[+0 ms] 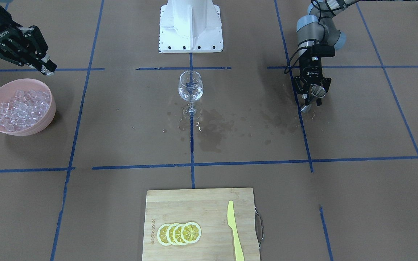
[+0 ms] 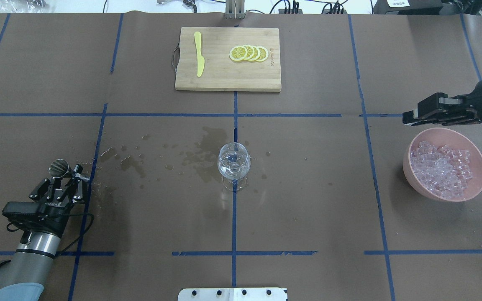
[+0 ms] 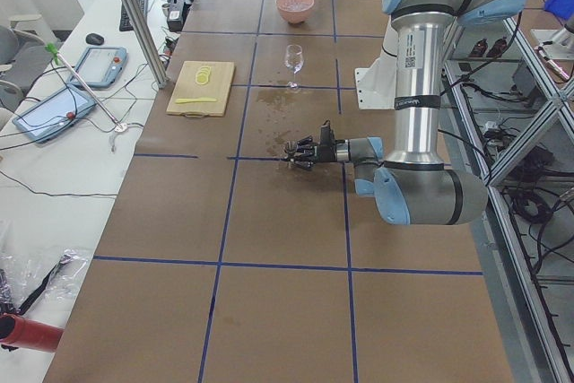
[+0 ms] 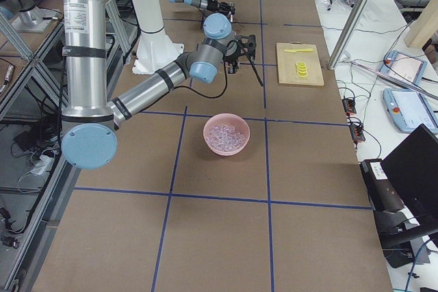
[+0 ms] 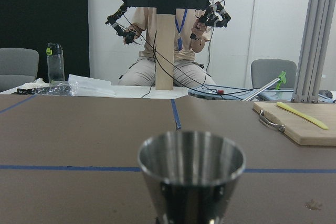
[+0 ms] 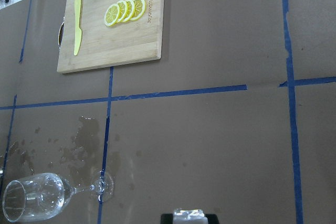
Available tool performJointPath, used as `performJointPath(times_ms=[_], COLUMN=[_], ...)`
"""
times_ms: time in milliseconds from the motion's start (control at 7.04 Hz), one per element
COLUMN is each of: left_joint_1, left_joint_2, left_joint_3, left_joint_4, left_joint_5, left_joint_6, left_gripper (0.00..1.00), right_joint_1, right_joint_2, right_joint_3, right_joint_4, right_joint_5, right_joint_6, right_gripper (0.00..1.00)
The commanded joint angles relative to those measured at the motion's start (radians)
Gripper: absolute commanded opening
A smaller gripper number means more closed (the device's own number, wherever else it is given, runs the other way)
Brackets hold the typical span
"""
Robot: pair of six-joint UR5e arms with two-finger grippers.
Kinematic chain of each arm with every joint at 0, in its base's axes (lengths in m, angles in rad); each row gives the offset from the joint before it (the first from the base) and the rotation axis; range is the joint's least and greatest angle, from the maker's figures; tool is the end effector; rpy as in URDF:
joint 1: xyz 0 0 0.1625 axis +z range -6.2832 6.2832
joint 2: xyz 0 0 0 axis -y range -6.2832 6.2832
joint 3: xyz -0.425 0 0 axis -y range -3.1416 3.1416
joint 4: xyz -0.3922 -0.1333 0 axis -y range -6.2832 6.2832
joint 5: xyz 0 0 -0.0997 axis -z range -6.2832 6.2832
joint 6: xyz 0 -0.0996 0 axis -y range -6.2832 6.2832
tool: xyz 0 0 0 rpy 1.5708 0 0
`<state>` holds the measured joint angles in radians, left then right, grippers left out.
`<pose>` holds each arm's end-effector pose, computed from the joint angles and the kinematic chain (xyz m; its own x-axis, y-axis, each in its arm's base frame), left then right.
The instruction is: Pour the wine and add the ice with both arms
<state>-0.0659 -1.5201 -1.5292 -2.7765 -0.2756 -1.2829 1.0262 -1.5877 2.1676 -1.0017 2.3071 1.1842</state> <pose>0.4213 -0.2574 0.5456 0.6722 0.0331 -0.7396 0.7181 0.2141 0.6622 -0.1655 -0.4014 0.3118 0.3157 -0.0180 0.9487 -0.2130 0.9730 0.0893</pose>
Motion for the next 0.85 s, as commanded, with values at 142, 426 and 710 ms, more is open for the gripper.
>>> performJointPath(times_ms=[142,426,710], left_joint_1=[-0.002,-0.002,-0.003], left_joint_2=[0.001,0.005,0.018], left_joint_3=[-0.002,-0.006,-0.026], left_joint_4=[0.000,-0.002,-0.002], left_joint_5=[-0.004,-0.023,-0.069], left_joint_6=[0.017,0.027,0.051], left_gripper=[1.00,1.00,1.00], right_joint_1=[0.000,0.000,0.002], right_joint_2=[0.000,0.000,-0.002], right_joint_3=[0.000,0.000,0.001], right_joint_4=[0.000,0.000,0.000], right_joint_5=[0.000,0.000,0.002], right_joint_6=[0.000,0.000,0.000], right_gripper=[0.00,0.00,0.00])
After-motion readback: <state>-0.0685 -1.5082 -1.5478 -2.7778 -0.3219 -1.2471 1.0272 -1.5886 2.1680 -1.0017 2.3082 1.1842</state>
